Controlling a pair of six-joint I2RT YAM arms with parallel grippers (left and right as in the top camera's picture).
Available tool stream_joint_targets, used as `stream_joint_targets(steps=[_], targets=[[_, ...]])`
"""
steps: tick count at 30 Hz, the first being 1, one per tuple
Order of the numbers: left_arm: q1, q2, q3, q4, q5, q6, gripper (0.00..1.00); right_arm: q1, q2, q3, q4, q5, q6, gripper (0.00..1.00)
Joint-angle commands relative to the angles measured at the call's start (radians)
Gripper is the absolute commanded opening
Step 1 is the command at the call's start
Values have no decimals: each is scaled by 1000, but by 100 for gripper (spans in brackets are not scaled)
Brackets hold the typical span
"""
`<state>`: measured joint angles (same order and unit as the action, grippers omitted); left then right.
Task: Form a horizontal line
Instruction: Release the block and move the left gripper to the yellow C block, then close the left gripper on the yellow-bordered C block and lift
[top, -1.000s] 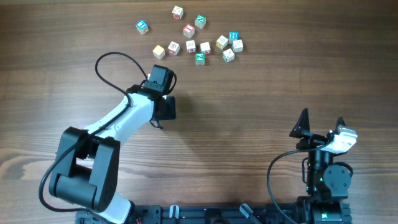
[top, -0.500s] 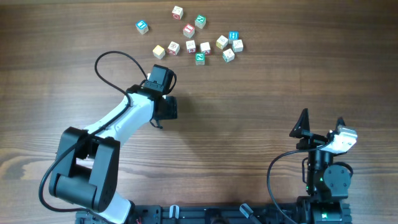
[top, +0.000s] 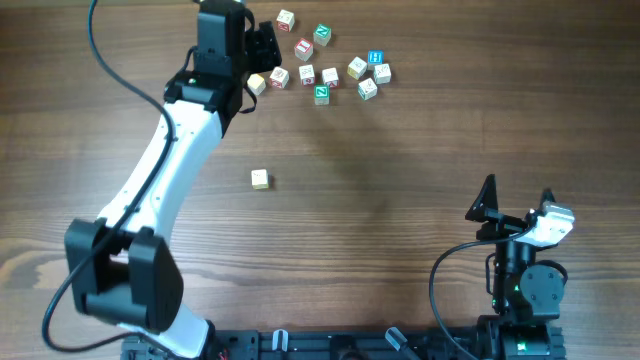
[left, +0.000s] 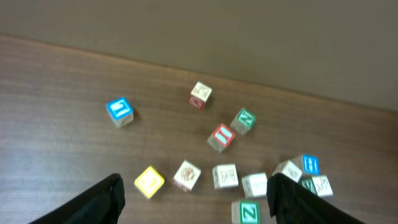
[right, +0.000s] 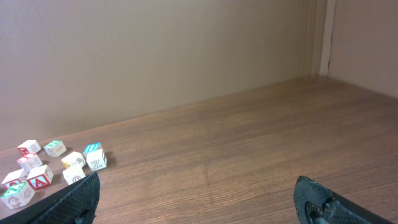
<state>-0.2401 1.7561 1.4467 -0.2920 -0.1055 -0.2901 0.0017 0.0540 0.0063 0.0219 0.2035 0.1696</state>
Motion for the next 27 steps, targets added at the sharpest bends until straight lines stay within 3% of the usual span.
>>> stream_joint_targets(steps=[1, 7, 19, 22, 27], targets=[[4, 156, 3, 60, -5, 91, 74, -5, -4, -1, 3, 6, -13, 100], [41, 317, 3, 78, -5, 127, 80, -5, -4, -1, 3, 6, -12, 100], [72, 438, 3, 169, 33, 126, 83, -5, -4, -1, 3, 6, -12, 100], [73, 444, -1, 169, 33, 122, 72, -5, -4, -1, 3, 6, -12, 100], [73, 449, -1, 145, 32, 122, 45, -5, -4, -1, 3, 6, -12, 100]])
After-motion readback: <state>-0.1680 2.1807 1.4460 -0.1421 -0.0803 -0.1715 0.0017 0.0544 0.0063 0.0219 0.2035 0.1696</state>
